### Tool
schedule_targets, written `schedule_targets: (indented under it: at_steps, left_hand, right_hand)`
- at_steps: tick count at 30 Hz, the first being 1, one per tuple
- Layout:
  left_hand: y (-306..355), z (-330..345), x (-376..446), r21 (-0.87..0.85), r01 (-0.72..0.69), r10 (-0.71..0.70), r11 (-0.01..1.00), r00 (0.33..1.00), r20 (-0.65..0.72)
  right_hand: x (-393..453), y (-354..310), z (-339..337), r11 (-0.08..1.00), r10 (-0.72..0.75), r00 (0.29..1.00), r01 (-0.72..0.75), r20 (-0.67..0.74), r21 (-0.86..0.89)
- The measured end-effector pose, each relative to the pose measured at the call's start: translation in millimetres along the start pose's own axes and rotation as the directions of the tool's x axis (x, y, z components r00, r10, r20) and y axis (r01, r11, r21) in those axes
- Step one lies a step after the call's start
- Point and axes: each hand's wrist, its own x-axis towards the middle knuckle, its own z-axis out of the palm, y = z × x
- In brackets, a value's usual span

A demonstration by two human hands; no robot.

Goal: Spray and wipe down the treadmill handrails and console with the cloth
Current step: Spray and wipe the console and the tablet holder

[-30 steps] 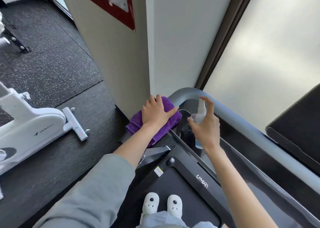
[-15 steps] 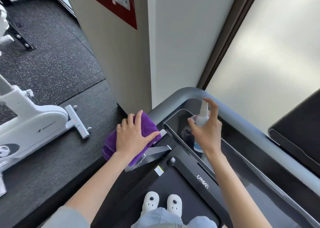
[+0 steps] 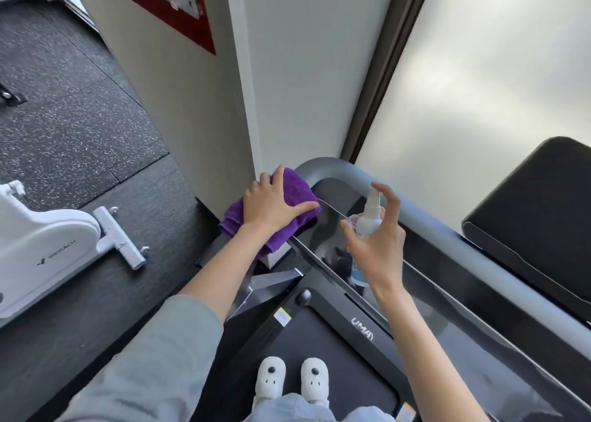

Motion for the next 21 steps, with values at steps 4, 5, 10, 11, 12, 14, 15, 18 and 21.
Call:
schedule_targets:
  at_steps: [4,5,10,11,12,14,15,18,21]
  left_hand:
    - [-38,6,-53,0.132,-0.005,0.023,0.991,0.99,-0.136]
    - [-47,10,-64,0.155,-0.007,0.034,0.988,0.984,-0.176]
    - [-51,17,-67,0.142,0.047,-0.015,0.989,0.976,-0.216]
    - [-45,15,-60,0.129,0.067,-0.04,0.989,0.978,-0.203]
    - [-38,13,-53,0.112,0.085,-0.063,0.99,0.98,-0.189]
    - [-21,11,-33,0.1,0.1,-0.084,0.99,0.984,-0.157]
    - [-11,10,-22,0.108,0.093,-0.077,0.99,0.986,-0.146]
    - [21,13,16,0.112,0.048,-0.033,0.993,0.991,-0.133]
    - [49,16,49,0.108,-0.009,0.02,0.994,0.994,-0.103]
  right_hand:
    - [2,-4,0,1.0,-0.007,1.0,0.007,0.01,0.006]
    - [3,-5,0,1.0,-0.007,1.0,0.007,0.01,0.006]
    - [6,-3,3,1.0,0.003,1.0,-0.003,0.012,0.009]
    - [7,-2,3,1.0,0.006,1.0,-0.006,0.013,0.009]
    - [7,0,3,1.0,0.01,1.0,-0.01,0.012,0.005]
    - [8,4,2,1.0,0.021,1.0,-0.021,0.002,0.0]
    - [9,6,1,1.0,0.026,1.0,-0.026,-0.004,0.001]
    - [12,9,-5,0.999,0.035,0.999,-0.035,-0.027,-0.003]
    - [11,8,-15,0.999,0.027,0.997,-0.028,-0.074,-0.015]
